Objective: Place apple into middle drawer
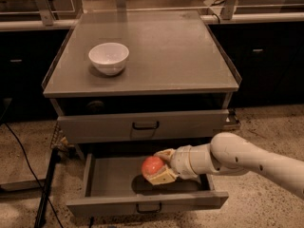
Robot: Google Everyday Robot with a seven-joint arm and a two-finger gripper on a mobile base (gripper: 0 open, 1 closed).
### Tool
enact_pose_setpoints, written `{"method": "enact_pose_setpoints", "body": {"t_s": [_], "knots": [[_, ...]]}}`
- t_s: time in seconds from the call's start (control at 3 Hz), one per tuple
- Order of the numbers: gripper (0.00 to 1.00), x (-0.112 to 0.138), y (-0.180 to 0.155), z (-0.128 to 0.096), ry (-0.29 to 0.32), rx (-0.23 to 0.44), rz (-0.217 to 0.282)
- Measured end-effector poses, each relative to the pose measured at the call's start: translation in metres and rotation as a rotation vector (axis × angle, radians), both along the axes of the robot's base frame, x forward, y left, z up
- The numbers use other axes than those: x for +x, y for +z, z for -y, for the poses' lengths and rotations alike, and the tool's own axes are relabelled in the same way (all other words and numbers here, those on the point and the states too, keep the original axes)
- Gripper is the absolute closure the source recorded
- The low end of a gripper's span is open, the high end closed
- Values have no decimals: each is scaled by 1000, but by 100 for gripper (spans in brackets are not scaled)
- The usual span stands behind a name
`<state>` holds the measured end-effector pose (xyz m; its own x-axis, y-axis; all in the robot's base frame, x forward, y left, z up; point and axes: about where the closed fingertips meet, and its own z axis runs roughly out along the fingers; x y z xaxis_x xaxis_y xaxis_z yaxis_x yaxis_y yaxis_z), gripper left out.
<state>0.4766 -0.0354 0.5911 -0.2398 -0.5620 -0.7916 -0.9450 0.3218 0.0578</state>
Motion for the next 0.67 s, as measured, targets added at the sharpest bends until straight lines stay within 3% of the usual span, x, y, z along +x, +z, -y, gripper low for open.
{"method": "enact_pose_setpoints", "body": {"t_s": [0.67], "knots": [[100, 26, -41, 8, 43, 26, 32]]}}
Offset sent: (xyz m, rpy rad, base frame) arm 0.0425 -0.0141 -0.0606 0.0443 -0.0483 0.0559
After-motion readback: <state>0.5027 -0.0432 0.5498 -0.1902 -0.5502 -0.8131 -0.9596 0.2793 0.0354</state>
